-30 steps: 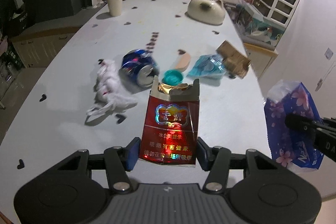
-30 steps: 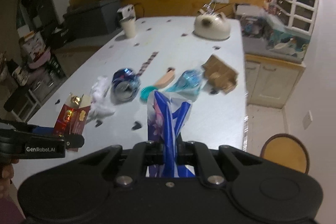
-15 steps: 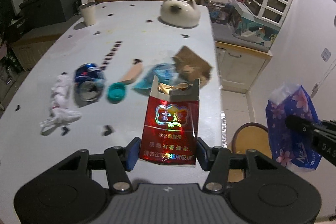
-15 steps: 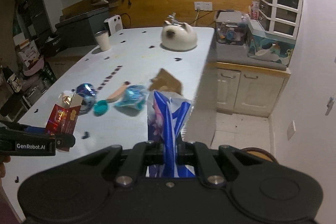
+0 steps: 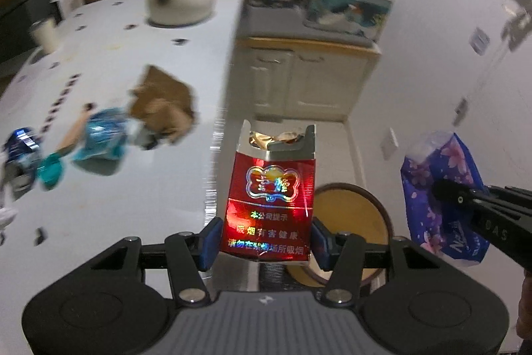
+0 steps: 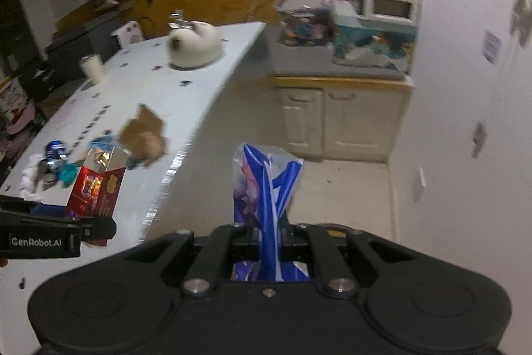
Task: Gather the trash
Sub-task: 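Lift the pack and bag and carry both grippers over the beige bin, then open both grippers to drop the pack and bag into the bin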
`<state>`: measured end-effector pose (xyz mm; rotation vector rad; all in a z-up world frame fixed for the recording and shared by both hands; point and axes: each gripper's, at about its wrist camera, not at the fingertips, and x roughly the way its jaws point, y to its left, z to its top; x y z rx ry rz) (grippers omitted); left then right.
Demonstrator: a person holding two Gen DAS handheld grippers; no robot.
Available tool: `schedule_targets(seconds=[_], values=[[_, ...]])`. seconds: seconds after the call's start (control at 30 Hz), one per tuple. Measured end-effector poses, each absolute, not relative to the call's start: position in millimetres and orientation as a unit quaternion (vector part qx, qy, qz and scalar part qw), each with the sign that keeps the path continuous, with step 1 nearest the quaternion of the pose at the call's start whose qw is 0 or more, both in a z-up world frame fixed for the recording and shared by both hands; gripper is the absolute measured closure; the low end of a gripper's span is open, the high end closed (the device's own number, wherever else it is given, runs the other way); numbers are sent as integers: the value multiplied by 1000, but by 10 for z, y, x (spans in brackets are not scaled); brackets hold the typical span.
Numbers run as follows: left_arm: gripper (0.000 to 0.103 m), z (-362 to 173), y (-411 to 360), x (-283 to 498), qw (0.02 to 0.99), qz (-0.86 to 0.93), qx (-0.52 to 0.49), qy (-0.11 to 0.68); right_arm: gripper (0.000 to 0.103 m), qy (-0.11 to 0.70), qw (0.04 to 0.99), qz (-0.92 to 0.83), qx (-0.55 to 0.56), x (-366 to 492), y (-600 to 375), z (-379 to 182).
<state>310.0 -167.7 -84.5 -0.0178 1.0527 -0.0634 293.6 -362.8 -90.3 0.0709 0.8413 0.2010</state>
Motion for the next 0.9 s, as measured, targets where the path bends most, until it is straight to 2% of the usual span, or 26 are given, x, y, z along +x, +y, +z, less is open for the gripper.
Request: schedule_targets(seconds=[0.47,0.9], values=[[48,-1947,-2743,3772,802,-125,17,584,95,480,873,-14,88,3136,-4667,-1814],[48,-3327,-3112,4370,745,-135,48,652,94,571,805,-31,159,3836,-4834,-3320]])
